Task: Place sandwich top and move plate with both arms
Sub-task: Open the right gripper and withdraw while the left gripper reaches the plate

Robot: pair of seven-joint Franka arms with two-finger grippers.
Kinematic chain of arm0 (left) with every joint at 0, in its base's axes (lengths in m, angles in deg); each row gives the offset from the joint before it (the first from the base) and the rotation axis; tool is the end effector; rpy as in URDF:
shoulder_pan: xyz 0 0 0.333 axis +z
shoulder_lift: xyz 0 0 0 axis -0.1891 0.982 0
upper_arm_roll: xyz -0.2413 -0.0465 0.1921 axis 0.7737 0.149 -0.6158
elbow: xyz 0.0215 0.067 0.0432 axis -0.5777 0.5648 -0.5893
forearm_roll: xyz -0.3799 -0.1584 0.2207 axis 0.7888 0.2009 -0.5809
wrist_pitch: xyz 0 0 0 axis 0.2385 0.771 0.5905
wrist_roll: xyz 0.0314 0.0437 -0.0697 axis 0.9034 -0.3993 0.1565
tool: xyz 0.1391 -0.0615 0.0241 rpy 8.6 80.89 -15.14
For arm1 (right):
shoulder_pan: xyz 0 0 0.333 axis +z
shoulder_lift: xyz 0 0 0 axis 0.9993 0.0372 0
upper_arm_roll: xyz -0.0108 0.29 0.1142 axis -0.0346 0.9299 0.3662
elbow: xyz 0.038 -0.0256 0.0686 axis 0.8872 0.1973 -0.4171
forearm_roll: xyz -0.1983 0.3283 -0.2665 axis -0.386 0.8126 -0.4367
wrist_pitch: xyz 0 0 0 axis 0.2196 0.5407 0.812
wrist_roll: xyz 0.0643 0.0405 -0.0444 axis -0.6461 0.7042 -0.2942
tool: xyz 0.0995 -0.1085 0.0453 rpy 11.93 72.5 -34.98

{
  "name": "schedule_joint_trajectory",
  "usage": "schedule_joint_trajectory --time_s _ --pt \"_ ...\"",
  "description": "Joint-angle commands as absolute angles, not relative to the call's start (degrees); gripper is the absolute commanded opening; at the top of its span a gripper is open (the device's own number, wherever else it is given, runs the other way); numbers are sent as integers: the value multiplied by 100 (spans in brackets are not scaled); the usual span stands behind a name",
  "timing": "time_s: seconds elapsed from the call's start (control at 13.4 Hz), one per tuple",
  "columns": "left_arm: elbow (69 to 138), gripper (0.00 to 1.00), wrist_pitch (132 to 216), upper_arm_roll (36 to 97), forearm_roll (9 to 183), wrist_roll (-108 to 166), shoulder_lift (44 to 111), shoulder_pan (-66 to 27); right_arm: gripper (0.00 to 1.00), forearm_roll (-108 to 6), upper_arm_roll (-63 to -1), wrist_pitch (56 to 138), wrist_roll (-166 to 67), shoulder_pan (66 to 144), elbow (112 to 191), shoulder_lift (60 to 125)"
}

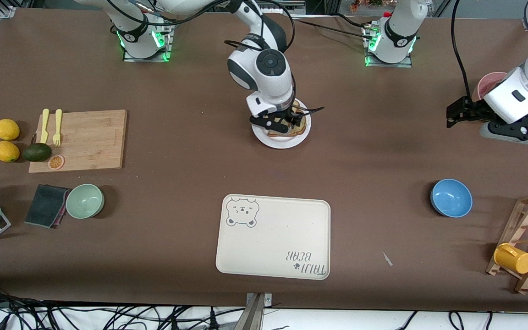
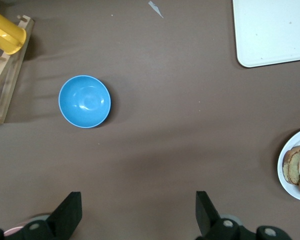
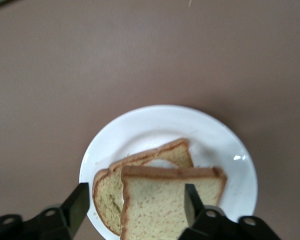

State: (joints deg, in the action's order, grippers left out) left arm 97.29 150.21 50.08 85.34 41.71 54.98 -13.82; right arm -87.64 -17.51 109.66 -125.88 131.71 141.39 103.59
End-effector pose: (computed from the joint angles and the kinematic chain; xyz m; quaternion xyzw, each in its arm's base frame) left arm 0.6414 -0.0468 0.5102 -0.9947 0.0968 0.0316 0.0142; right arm 0.4739 0.6107 0.2097 -0.9824 0.1771 0.0240 0.0547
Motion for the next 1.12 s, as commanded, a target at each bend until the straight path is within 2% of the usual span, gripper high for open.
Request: schedule_joint_trajectory --time_s 0.0,0.37,0.52,0.67,1.04 --pt "9597 100 14706 5042 8780 4325 5691 -1476 100 -8769 -1705 9973 -11689 12621 14213 9553" --pt "9852 100 14064 5130 10511 4352 6173 -1503 100 -8752 -1766 8154 -9089 11312 14371 8243" --pt "9861 100 14115 5428 10697 4361 6516 -1529 100 -8752 -2212 7546 -8086 11160 14380 7820" --pt "9861 100 14290 5631 11196 4640 6867 -1529 100 -8726 -2469 7325 -7136 10863 14423 7469" --pt "9905 100 14843 5684 11911 5854 7676 -1599 100 -8673 -2470 6814 -5527 9703 14424 6932"
